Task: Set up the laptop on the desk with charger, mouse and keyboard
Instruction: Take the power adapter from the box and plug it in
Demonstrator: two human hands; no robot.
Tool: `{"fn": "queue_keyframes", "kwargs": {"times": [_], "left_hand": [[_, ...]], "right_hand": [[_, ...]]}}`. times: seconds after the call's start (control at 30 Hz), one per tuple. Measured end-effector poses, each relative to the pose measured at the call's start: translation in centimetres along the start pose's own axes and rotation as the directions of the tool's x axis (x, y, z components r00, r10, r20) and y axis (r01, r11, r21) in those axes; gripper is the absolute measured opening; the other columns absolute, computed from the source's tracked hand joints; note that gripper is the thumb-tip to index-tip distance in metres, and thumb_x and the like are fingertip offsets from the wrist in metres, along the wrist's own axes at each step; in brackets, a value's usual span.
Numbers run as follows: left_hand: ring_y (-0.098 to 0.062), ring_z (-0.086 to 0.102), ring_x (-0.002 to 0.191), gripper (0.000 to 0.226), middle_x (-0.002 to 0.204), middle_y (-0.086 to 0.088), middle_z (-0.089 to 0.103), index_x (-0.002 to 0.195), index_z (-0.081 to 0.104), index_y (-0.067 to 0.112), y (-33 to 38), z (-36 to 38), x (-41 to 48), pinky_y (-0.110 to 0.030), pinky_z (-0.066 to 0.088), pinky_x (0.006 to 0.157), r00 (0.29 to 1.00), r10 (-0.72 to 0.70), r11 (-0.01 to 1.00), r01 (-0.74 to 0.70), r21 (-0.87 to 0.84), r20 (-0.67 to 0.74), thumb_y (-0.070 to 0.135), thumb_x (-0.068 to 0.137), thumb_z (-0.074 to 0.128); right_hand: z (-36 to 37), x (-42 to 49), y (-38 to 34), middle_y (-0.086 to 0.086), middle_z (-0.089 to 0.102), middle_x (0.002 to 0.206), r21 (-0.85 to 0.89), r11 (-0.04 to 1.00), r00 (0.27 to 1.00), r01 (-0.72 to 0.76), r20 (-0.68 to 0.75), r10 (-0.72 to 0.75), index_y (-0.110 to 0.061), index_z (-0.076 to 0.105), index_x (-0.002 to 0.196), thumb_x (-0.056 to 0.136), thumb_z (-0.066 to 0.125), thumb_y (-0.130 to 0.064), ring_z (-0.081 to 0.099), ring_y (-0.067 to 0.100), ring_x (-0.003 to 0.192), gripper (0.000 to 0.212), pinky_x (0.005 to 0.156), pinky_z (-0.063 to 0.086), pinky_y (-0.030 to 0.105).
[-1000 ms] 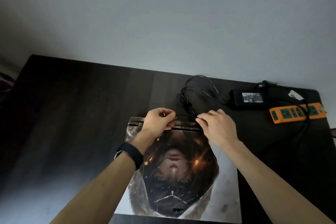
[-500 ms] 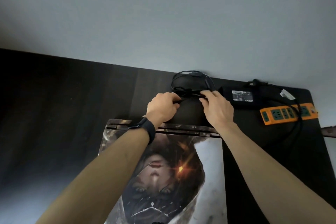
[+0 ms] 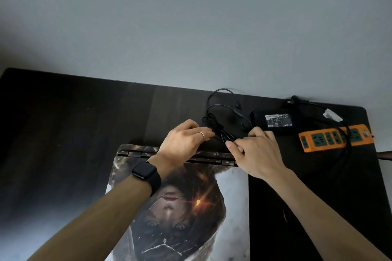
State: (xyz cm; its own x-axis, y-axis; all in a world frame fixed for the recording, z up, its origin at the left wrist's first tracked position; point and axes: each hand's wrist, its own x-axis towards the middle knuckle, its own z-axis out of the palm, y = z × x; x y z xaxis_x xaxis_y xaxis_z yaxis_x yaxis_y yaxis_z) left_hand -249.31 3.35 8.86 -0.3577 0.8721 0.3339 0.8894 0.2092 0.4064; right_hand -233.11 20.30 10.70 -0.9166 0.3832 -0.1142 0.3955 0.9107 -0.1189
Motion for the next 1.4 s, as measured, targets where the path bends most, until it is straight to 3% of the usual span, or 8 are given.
{"fn": "queue_keyframes", "kwargs": {"times": [0.13, 0.23, 0.33, 0.5, 0.7, 1.0, 1.17, 1.4], "left_hand": [[-0.017, 0.06, 0.092, 0.037, 0.104, 0.01, 0.074, 0.111, 0.074, 0.017, 0.8, -0.6, 0.8, -0.031, 0.057, 0.054, 0.988, 0.08, 0.996, -0.074, 0.049, -0.135, -0.001, 0.079, 0.08], [-0.013, 0.061, 0.094, 0.044, 0.097, 0.012, 0.073, 0.126, 0.067, 0.015, 1.4, -0.8, 1.1, -0.031, 0.057, 0.057, 0.986, 0.017, 0.999, -0.011, 0.037, -0.163, 0.006, 0.084, 0.077], [-0.009, 0.06, 0.096, 0.038, 0.1, 0.012, 0.074, 0.129, 0.063, 0.017, 1.2, -1.1, 0.7, -0.031, 0.059, 0.063, 0.988, -0.065, 0.998, 0.065, -0.003, -0.138, 0.021, 0.091, 0.068], [-0.004, 0.063, 0.09, 0.028, 0.09, 0.011, 0.07, 0.112, 0.071, 0.028, 1.8, -2.3, 0.2, -0.026, 0.056, 0.078, 0.893, -0.424, 0.885, 0.444, -0.141, 0.149, 0.042, 0.089, 0.068], [-0.006, 0.067, 0.074, 0.019, 0.089, 0.005, 0.077, 0.105, 0.073, 0.021, 1.7, -3.6, 0.6, -0.026, 0.053, 0.072, 0.6, -0.625, 0.307, 0.777, -0.549, 0.5, 0.033, 0.091, 0.069], [0.01, 0.067, 0.091, 0.024, 0.096, 0.017, 0.074, 0.109, 0.075, 0.027, 0.2, -3.2, -0.3, -0.01, 0.051, 0.086, 0.637, -0.632, 0.495, 0.77, -0.403, 0.442, 0.023, 0.085, 0.076], [0.004, 0.067, 0.088, 0.02, 0.094, 0.013, 0.075, 0.106, 0.077, 0.028, 0.5, -2.5, 0.0, -0.012, 0.051, 0.087, 0.657, -0.653, 0.556, 0.754, -0.35, 0.378, 0.022, 0.086, 0.075], [0.006, 0.066, 0.084, 0.018, 0.088, 0.015, 0.073, 0.1, 0.077, 0.031, 0.7, -1.3, -0.2, -0.012, 0.051, 0.085, 0.63, -0.721, 0.486, 0.757, -0.437, 0.288, 0.023, 0.085, 0.077]], "right_hand": [[-0.5, 1.9, -0.3, -0.012, 0.067, 0.069, 0.403, 0.915, 0.973, -0.011, 0.215, -0.084, -0.028, 0.07, 0.087, 0.097, 0.032, -0.058, 0.064, 0.009, 0.088, 0.049, 0.089, 0.049, 0.039], [-1.7, 2.5, -1.0, -0.006, 0.074, 0.088, 0.823, 0.454, 0.882, -0.342, 0.448, -0.146, -0.034, 0.072, 0.109, 0.102, 0.045, -0.047, 0.067, 0.008, 0.099, 0.031, 0.1, 0.044, 0.03], [-2.1, 2.7, -1.5, 0.002, 0.067, 0.079, 0.885, 0.302, 0.9, -0.353, 0.409, -0.147, -0.025, 0.076, 0.105, 0.104, 0.046, -0.042, 0.066, 0.019, 0.088, 0.034, 0.097, 0.046, 0.027], [-1.1, 2.6, -2.2, -0.011, 0.052, 0.059, 0.863, 0.438, 0.953, -0.25, 0.299, -0.044, -0.019, 0.076, 0.092, 0.103, 0.051, -0.035, 0.051, 0.005, 0.061, 0.031, 0.071, 0.045, 0.03], [-0.8, 1.9, -2.6, -0.012, 0.071, 0.083, 0.77, 0.621, 0.98, -0.144, 0.199, -0.02, -0.025, 0.074, 0.097, 0.1, 0.057, -0.032, 0.066, 0.004, 0.085, 0.019, 0.075, 0.051, 0.017], [-0.1, 2.9, -4.5, -0.01, 0.061, 0.128, 0.495, 0.841, 0.904, -0.218, 0.428, -0.018, -0.031, 0.051, 0.138, 0.098, 0.043, -0.055, 0.06, 0.015, 0.114, 0.047, 0.096, 0.049, 0.038], [0.8, 3.4, -3.4, 0.002, 0.043, 0.149, 0.465, 0.858, 0.956, -0.218, 0.28, 0.091, -0.026, 0.043, 0.148, 0.1, 0.043, -0.048, 0.055, 0.019, 0.125, 0.053, 0.107, 0.044, 0.041], [0.3, 3.2, -1.0, -0.012, 0.068, 0.113, 0.597, 0.767, 0.971, -0.236, 0.182, 0.157, -0.023, 0.074, 0.114, 0.096, 0.063, -0.024, 0.064, 0.001, 0.093, 0.021, 0.094, 0.053, 0.024]]}}
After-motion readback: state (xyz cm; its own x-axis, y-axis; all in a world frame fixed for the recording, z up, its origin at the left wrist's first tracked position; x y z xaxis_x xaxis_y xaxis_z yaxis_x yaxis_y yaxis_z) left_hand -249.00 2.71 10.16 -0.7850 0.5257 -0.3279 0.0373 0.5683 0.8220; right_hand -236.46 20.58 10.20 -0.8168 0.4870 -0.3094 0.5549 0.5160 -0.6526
